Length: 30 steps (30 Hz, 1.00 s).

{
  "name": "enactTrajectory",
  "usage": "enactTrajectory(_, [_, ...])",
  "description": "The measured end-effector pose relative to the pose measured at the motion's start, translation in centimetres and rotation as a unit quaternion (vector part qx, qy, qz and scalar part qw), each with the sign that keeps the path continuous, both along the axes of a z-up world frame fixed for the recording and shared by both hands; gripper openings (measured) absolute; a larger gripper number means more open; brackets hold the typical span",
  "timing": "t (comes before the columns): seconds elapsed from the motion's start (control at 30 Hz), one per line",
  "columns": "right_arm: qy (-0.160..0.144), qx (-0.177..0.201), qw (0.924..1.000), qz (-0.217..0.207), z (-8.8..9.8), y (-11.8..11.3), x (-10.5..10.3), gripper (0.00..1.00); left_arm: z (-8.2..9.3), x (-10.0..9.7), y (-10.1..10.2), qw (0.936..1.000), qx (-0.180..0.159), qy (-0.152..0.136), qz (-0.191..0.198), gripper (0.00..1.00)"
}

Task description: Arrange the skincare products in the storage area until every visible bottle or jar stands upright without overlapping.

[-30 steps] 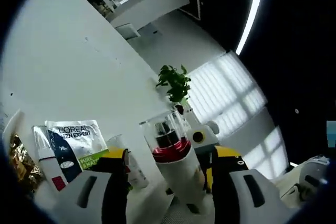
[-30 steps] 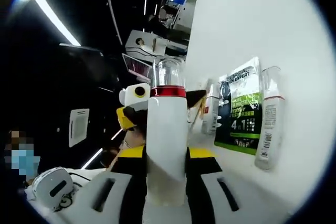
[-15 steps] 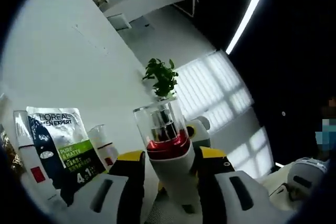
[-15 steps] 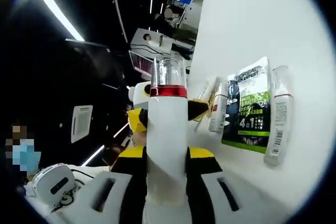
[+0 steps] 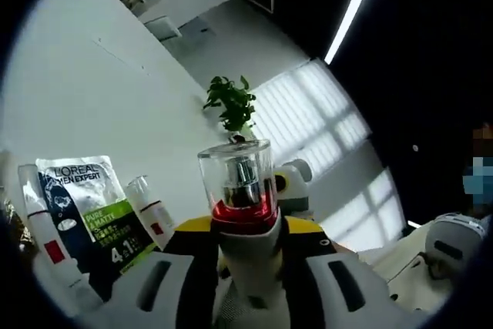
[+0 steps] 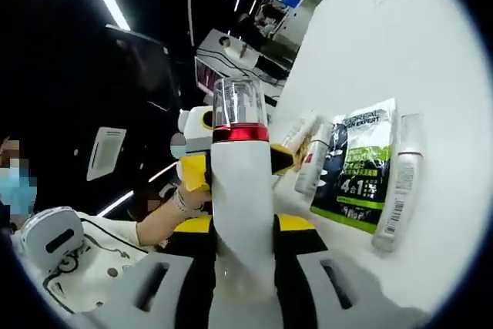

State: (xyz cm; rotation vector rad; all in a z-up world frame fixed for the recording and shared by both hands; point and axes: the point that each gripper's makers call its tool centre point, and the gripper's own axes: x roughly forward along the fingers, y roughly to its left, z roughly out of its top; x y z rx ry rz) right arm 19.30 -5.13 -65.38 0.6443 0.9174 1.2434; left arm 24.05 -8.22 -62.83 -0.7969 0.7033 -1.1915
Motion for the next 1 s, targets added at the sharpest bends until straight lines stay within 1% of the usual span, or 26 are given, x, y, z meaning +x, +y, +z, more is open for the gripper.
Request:
enactTrajectory(0.03, [-0.012, -0.011, 0.9999, -0.001, -0.3, -0.1, 0.2, 0.29, 0.0, 0.0, -0.1, 1.0, 0.004, -0.008, 0.001, 0.24])
enactTrajectory(0.07, [-0.023, -0.019, 0.9996, 0.001, -0.4, -0.2, 0.2, 0.29, 0.0, 0.0, -0.1, 0.9999, 0.006, -0.01, 0.002, 0.24])
enactTrajectory(0.1, [-0.035, -0.03, 0.9989, 0.003, -0.6, -0.3, 0.3, 0.29, -0.1, 0.0, -0.1, 0.9998, 0.015, -0.016, 0.0, 0.24])
enactTrajectory(0.17, [-0.048, -0.045, 0.9978, 0.008, -0.8, -0.4, 0.2, 0.3, -0.2, 0.0, 0.0, 0.9994, 0.023, -0.027, -0.002, 0.24])
enactTrajectory(0.2, [-0.055, -0.053, 0.997, 0.013, -0.7, -0.4, 0.1, 0.3, -0.2, 0.1, 0.1, 0.999, 0.026, -0.035, -0.003, 0.24])
enactTrajectory(0.27, [-0.074, -0.066, 0.995, 0.011, -0.8, -0.5, 0.4, 0.3, 0.0, 0.1, 0.1, 0.9974, 0.035, -0.064, 0.002, 0.24])
enactTrajectory(0.3, [-0.085, -0.077, 0.9933, 0.006, -0.9, -0.6, 0.6, 0.31, -0.1, 0.1, 0.2, 0.9965, 0.046, -0.07, 0.006, 0.24])
enactTrajectory(0.33, [-0.089, -0.09, 0.992, 0.002, -1.2, -0.7, 0.8, 0.31, -0.2, 0.2, 0.2, 0.9957, 0.057, -0.072, 0.009, 0.24])
enactTrajectory(0.37, [-0.096, -0.096, 0.9908, 0.006, -1.3, -0.7, 0.8, 0.31, -0.3, 0.1, 0.1, 0.9943, 0.066, -0.083, 0.008, 0.24])
enactTrajectory(0.4, [-0.106, -0.108, 0.9884, 0.011, -1.6, -0.8, 0.8, 0.31, -0.5, -0.1, 0.1, 0.9915, 0.082, -0.1, 0.003, 0.23])
enactTrajectory(0.47, [-0.12, -0.127, 0.9844, 0.021, -2.1, -0.8, 0.7, 0.31, -0.8, -0.3, 0.2, 0.9867, 0.108, -0.121, -0.007, 0.23])
enactTrajectory(0.5, [-0.123, -0.134, 0.983, 0.024, -2.3, -0.7, 0.6, 0.32, -1.0, -0.4, 0.2, 0.9833, 0.121, -0.135, -0.013, 0.23])
enactTrajectory(0.57, [-0.126, -0.136, 0.9823, 0.028, -2.5, -0.5, 0.5, 0.31, -1.1, -0.4, 0.3, 0.9787, 0.134, -0.154, -0.023, 0.23])
enactTrajectory(0.63, [-0.125, -0.136, 0.9823, 0.032, -2.6, -0.6, 0.5, 0.31, -1.1, -0.5, 0.2, 0.9781, 0.137, -0.154, -0.026, 0.23])
enactTrajectory(0.67, [-0.131, -0.139, 0.981, 0.033, -2.7, -0.6, 0.5, 0.31, -1.1, -0.6, 0.1, 0.9773, 0.14, -0.157, -0.025, 0.23])
enactTrajectory(0.7, [-0.142, -0.148, 0.9783, 0.032, -2.8, -0.7, 0.7, 0.31, -1.2, -0.6, 0.1, 0.9751, 0.145, -0.166, -0.025, 0.23])
enactTrajectory(0.73, [-0.145, -0.153, 0.9771, 0.031, -2.9, -0.8, 0.8, 0.31, -1.3, -0.6, 0.1, 0.9739, 0.147, -0.171, -0.024, 0.23])
enactTrajectory(0.8, [-0.16, -0.17, 0.9718, 0.034, -3.3, -0.9, 0.9, 0.31, -1.6, -0.6, 0.0, 0.9705, 0.156, -0.182, -0.025, 0.23])
enactTrajectory(0.83, [-0.167, -0.179, 0.969, 0.035, -3.5, -1.0, 1.0, 0.31, -1.8, -0.7, -0.2, 0.9673, 0.164, -0.191, -0.026, 0.23])
enactTrajectory(0.87, [-0.169, -0.186, 0.9674, 0.034, -3.6, -1.0, 1.0, 0.31, -2.0, -0.8, -0.3, 0.9655, 0.171, -0.195, -0.026, 0.23])
enactTrajectory(0.97, [-0.189, -0.208, 0.9587, 0.044, -4.1, -1.2, 1.0, 0.31, -2.4, -0.8, -0.4, 0.9614, 0.186, -0.2, -0.031, 0.23])
enactTrajectory(1.0, [-0.195, -0.212, 0.9565, 0.047, -4.2, -1.2, 1.0, 0.31, -2.6, -0.9, -0.4, 0.9576, 0.193, -0.211, -0.036, 0.23])
